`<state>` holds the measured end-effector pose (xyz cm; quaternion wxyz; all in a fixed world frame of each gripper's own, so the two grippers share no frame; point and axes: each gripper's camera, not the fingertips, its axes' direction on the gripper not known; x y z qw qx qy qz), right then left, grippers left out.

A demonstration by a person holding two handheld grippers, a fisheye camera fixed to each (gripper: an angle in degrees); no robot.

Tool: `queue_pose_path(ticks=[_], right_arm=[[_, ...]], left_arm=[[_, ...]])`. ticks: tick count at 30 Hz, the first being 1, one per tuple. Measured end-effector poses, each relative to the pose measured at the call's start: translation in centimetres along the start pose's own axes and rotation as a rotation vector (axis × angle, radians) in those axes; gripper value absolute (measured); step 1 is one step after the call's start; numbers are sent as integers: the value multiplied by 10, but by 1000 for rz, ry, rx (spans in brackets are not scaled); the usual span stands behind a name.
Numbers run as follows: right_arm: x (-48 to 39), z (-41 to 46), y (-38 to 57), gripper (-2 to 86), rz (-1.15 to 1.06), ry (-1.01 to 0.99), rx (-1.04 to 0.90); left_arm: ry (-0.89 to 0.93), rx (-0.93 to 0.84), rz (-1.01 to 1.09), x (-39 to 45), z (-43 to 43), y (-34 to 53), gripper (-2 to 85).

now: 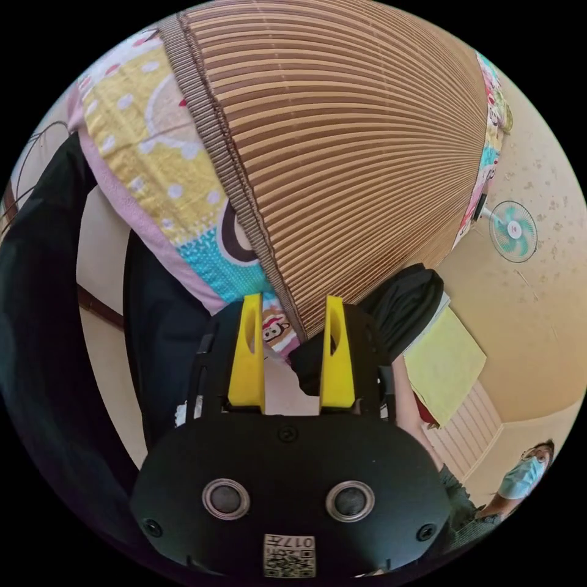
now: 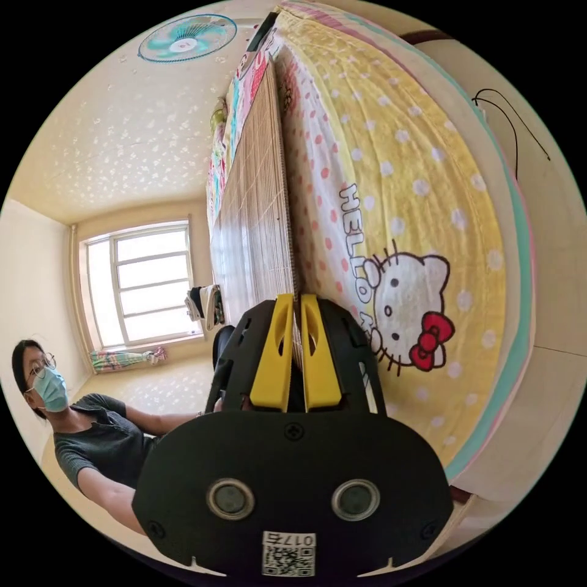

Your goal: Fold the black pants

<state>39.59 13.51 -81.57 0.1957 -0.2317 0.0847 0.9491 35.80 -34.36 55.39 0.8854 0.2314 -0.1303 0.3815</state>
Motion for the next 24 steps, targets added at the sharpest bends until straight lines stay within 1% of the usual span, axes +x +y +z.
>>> queue_pose_path(ticks=[2, 4, 5, 7, 9, 10, 14, 16, 17, 21, 24], right_arm=[[-6, 5, -4, 21, -8, 44, -21], [-32, 16, -8, 17, -47, 203, -55], [-39, 20, -9, 17, -50, 247, -70], [-72, 40, -15, 15, -89, 459, -148], [-90, 57, -17, 13, -122, 592, -191], [-94, 63, -16, 13, -121, 618, -193], [-92, 70, -11, 12, -113, 617, -152], [-90, 83, -11, 12, -128, 717, -168], [-89, 87, -12, 12, -138, 736, -176], [-64, 116, -24, 14, -77, 737, -198], [-57, 136, -26, 13, -48, 758, -200]], left_arm=[[24, -11, -68, -9, -4, -3, 109], [10, -39, -100, -13, -4, -4, 60], [8, -31, -102, -13, -5, -1, 55], [-26, -6, -93, -12, -9, 7, 48], [-50, -1, -77, -11, -14, 14, 41], [-62, -9, -61, -10, -17, 18, 36], [-78, -20, -40, -12, -28, 36, 25], [-86, -18, -23, -16, -30, 42, 25], [-73, -13, -35, -23, -31, 46, 27], [-71, -14, -34, -39, -32, 55, 35], [-83, -59, -9, -48, -37, 64, 44]])
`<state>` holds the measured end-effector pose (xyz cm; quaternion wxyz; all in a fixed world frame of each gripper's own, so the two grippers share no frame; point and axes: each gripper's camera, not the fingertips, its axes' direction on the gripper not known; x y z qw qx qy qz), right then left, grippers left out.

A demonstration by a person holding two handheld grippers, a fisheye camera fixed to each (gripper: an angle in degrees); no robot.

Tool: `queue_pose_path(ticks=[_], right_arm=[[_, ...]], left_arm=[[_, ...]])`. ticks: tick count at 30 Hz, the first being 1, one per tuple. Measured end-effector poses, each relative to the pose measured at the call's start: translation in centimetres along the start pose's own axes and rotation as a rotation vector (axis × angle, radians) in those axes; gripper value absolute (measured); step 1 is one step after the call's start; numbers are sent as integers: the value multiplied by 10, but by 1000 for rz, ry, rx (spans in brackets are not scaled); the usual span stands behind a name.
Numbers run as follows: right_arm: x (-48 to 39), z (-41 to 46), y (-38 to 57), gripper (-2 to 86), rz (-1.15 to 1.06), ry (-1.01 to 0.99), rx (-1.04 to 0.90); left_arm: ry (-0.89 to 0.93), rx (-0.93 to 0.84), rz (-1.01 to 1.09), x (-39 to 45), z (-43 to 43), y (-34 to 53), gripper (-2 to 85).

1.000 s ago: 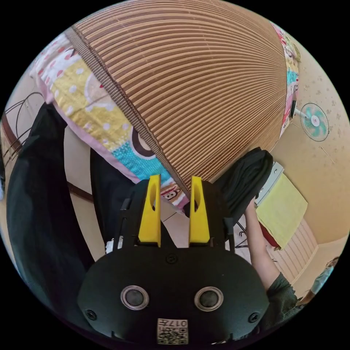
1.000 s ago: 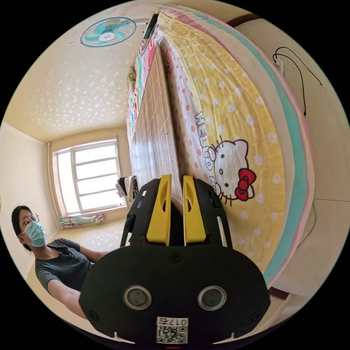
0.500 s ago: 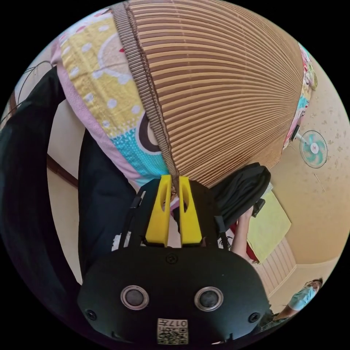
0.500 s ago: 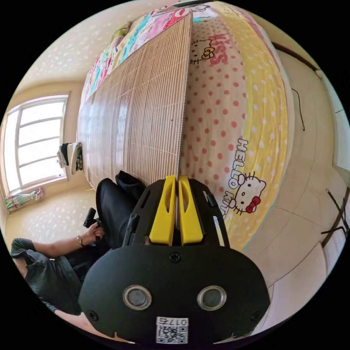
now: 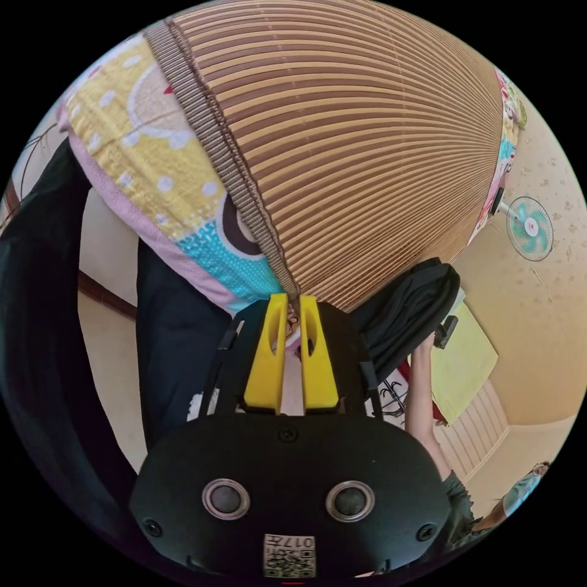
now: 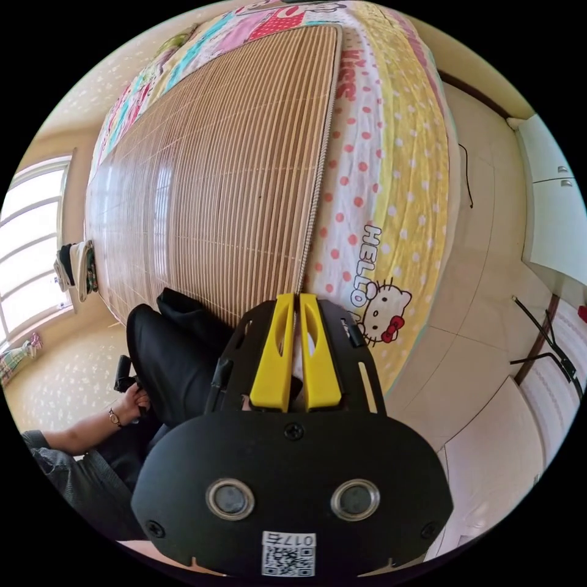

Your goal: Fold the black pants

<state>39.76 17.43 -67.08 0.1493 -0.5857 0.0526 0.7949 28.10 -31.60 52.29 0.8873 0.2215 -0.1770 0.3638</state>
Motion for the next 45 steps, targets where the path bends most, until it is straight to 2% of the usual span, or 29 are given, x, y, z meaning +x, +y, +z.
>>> queue_pose_path(ticks=[2, 5, 8, 11, 17, 22, 24, 28, 33, 40, 45], right_arm=[[-10, 4, 3, 12, -7, 50, 12], [-21, -6, 27, 7, 24, 134, 77], [-38, -25, 68, 6, 60, 153, 201], [-77, -25, 105, 5, 73, 141, 303], [-218, 56, 145, 3, 72, -27, 408], [-389, 163, 153, 2, 37, -347, 418], [-446, 191, 152, 2, -3, -367, 387], [-554, 235, 136, 3, -95, -222, 330], [-645, 267, 93, 4, -210, -98, 303], [-746, 251, 86, 4, -495, 70, 472], [-759, 253, 91, 4, -739, 53, 685]], left_arm=[[43, -53, 77, -6, -5, 9, 93], [141, -122, 89, -23, -18, 30, 123], [207, -96, 111, -40, -57, 59, 114], [178, -40, 156, -58, -111, 85, 90], [45, 185, 209, -88, -229, 134, -1], [-55, 242, 279, -104, -305, 143, -9], [-84, 233, 305, -111, -333, 138, -8], [-160, 239, 400, -130, -410, 128, -8], [-232, 308, 401, -178, -503, 156, -8], [-339, 415, 296, -267, -586, 249, -8], [-274, 557, 214, -307, -600, 340, -8]])
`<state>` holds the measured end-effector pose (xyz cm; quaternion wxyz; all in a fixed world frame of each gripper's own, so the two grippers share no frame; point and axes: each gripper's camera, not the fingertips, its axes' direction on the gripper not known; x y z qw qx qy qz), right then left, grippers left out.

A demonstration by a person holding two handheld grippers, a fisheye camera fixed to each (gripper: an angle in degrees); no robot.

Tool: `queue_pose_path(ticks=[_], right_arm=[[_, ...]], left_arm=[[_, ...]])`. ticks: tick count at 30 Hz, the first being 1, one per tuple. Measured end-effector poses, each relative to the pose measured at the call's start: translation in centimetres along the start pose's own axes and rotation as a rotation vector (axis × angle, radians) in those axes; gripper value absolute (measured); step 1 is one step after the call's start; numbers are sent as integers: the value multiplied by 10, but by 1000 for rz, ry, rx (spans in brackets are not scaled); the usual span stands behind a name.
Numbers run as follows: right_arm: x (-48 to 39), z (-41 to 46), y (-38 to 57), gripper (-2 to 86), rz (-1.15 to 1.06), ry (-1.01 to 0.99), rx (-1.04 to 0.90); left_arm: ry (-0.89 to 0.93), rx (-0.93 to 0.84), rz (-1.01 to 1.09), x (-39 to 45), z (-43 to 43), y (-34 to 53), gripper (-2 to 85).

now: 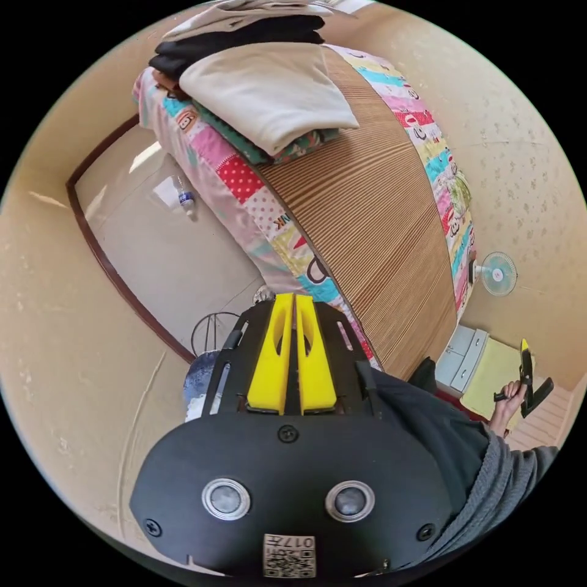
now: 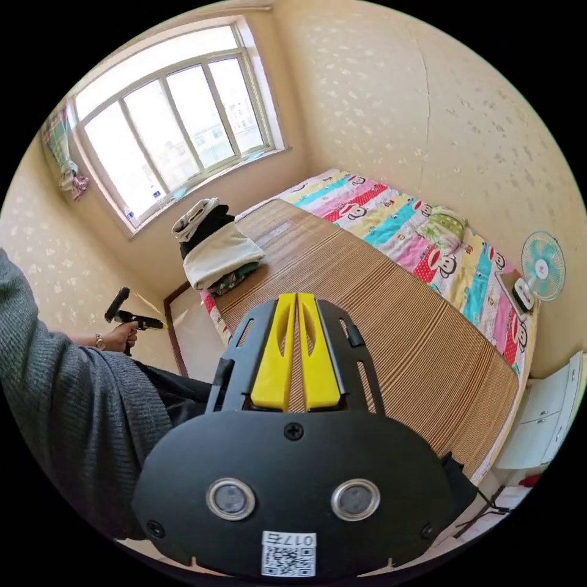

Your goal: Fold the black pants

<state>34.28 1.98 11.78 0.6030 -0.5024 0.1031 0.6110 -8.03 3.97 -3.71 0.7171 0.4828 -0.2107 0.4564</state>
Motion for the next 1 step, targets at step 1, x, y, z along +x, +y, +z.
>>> queue_pose_path(ticks=[1], right_arm=[[7, 18, 5, 4, -5, -11, 22]], left_arm=[[8, 43, -41, -5, -15, 24, -7]])
